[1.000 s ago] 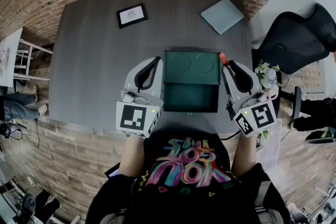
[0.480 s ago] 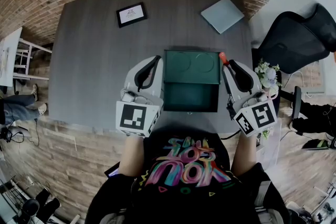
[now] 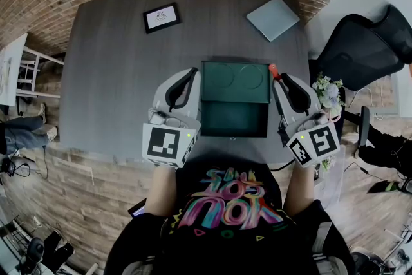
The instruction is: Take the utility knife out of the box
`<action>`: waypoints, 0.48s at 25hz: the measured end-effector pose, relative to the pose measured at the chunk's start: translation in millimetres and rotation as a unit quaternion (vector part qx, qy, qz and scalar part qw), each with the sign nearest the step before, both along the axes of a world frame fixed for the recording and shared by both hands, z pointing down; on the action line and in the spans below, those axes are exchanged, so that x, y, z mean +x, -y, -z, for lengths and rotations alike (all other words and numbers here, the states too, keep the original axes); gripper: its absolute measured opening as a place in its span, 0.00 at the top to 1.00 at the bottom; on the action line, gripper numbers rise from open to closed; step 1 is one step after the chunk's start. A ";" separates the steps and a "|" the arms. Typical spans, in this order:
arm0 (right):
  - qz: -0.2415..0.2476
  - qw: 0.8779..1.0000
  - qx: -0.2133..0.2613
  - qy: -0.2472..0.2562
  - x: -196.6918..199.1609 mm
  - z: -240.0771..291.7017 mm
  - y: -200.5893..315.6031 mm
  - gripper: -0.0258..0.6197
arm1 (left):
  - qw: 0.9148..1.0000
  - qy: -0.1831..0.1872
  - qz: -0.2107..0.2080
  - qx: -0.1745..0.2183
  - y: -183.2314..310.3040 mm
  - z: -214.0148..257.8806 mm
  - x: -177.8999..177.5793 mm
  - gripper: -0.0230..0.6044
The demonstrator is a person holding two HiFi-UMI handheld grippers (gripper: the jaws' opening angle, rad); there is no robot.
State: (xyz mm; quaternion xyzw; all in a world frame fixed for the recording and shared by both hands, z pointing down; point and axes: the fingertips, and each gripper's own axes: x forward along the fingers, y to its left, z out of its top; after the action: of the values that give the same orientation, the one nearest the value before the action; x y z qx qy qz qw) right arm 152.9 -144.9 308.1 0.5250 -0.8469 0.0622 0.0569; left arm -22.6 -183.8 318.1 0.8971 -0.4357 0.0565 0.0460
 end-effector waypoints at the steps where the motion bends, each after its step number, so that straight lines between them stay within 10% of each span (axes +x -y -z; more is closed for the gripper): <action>1: 0.000 1.000 0.000 0.000 0.1 0.1 0.0 0.84 | 1.000 0.001 -0.001 0.000 0.6 0.4 0.3 0.96; 12: 0.002 1.000 0.003 0.001 2.6 0.5 -0.9 0.84 | 0.999 0.009 -0.014 0.031 8.7 9.6 -0.5 0.96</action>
State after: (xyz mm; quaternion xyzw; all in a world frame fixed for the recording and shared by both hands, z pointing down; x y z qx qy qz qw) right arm 155.5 -144.0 307.6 0.5230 -0.8485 0.0604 0.0545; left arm -23.1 -192.5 308.5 0.9035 -0.4254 0.0512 0.0137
